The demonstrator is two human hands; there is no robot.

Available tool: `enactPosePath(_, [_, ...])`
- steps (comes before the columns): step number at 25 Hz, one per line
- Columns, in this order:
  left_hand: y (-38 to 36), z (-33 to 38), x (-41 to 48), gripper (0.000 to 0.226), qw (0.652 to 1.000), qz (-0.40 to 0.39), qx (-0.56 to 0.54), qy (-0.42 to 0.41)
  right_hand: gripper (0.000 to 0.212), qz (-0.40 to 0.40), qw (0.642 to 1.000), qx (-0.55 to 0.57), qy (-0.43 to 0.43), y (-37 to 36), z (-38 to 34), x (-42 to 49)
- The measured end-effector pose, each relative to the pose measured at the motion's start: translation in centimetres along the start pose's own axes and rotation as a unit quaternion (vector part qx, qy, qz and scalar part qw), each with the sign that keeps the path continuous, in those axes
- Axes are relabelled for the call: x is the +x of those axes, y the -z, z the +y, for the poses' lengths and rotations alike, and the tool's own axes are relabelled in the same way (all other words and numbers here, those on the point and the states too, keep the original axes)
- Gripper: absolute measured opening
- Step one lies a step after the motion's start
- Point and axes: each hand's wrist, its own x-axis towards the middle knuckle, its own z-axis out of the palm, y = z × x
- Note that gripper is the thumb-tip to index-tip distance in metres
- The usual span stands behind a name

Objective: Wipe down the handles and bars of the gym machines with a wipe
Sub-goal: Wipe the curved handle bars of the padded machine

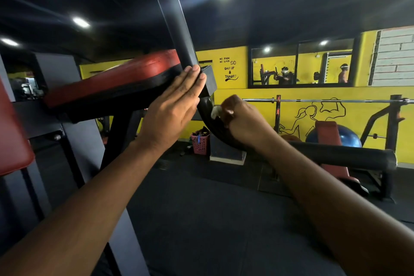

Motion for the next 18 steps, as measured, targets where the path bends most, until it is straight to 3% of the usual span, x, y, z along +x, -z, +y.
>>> enactPosePath(3, [0.0,-0.2,-0.1,0.043,1.0,0.0,0.002,-0.002,0.034,-0.032,0.996,0.083,-0.015,0.2,0.4,1.7])
enactPosePath(6, [-0.1,-0.1,-0.1,0.043,1.0,0.003,0.0,0.0,0.017,-0.153,0.98,0.116,-0.047,1.3,1.1,3.2])
enactPosePath(9, [-0.3,0.1,-0.1,0.042,1.0,0.001,-0.003,0.01,0.021,-0.238,0.959,0.132,-0.084,3.0,1.2,5.4])
enactPosePath(15, [0.0,-0.2,0.1,0.042,1.0,0.008,0.006,-0.013,0.021,-0.266,0.919,0.283,-0.071,1.0,1.6,6.9])
enactPosePath(18, [0.0,-0.4,0.1,0.042,1.0,0.005,0.007,-0.018,0.023,-0.293,0.916,0.265,-0.076,0.8,1.6,7.2])
